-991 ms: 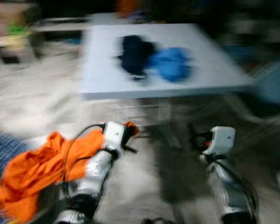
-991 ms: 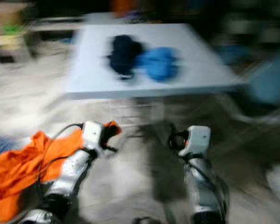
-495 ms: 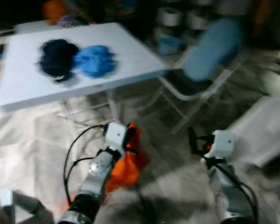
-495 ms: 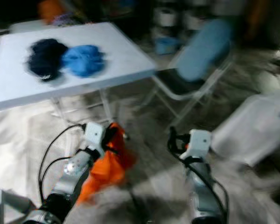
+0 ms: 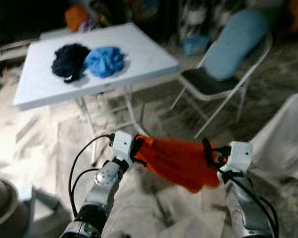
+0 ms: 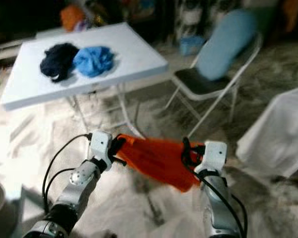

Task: Hang hanger

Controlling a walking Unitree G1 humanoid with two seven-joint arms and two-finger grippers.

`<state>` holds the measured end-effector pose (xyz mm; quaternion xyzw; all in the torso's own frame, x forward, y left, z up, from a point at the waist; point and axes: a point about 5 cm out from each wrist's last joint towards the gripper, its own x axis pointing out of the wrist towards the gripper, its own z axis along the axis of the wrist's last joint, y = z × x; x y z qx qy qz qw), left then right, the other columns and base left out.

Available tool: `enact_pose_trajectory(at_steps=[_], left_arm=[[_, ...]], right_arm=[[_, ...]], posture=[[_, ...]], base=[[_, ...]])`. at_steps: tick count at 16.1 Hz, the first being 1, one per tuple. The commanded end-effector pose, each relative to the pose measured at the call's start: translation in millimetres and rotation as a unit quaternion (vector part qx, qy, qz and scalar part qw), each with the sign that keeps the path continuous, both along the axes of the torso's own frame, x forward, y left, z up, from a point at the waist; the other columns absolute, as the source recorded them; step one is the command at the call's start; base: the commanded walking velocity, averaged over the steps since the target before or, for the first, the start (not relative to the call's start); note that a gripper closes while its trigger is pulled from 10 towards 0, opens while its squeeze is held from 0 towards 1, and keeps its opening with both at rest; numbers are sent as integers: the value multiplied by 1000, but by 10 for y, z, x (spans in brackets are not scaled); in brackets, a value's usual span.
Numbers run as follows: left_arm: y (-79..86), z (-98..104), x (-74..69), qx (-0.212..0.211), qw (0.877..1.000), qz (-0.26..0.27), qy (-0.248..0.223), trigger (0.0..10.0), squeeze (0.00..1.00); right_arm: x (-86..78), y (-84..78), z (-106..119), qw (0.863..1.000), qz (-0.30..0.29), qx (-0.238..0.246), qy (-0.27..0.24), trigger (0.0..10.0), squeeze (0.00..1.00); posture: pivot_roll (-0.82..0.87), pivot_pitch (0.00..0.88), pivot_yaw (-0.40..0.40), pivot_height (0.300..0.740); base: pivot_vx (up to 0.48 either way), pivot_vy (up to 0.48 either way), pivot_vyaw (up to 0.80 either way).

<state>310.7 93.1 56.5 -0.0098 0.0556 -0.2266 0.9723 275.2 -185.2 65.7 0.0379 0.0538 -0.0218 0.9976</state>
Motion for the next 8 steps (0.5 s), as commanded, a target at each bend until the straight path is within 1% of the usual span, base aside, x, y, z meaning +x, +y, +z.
enact_pose_trajectory(at_steps=[1,8], left_arm=[[78,116,91,1,1000,7,-18,10000,0],[98,96,80,4,1000,2,-15,10000,0]], right_arm=[[38,65,47,1000,4,6,-9,10000,0],[23,79,37,1000,2,6,-5,10000,0]], posture=[[-179,71,31,740],[-174,77,30,740]], base=[[0,480,0],[0,480,0]])
